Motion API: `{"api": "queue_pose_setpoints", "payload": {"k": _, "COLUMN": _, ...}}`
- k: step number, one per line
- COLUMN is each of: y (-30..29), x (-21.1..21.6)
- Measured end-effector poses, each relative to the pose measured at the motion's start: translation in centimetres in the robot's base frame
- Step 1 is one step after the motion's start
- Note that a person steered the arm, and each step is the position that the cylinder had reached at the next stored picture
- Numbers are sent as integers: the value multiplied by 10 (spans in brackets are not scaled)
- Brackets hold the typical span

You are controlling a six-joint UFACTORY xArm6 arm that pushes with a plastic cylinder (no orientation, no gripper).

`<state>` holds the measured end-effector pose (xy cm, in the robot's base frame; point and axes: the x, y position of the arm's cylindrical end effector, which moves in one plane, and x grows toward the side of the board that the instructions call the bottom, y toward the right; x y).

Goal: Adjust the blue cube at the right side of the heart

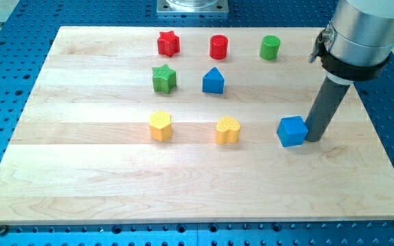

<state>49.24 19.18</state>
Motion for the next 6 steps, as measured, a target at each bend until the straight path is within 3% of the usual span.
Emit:
{"api": "queue_pose_setpoints", "payload": {"k": 2, "y": 63, "x": 61}}
{"api": "queue_pose_setpoints", "payload": {"k": 5, "y": 81, "x": 60}}
{"api": "queue_pose_setpoints", "payload": {"k": 6, "y": 144, "x": 37}}
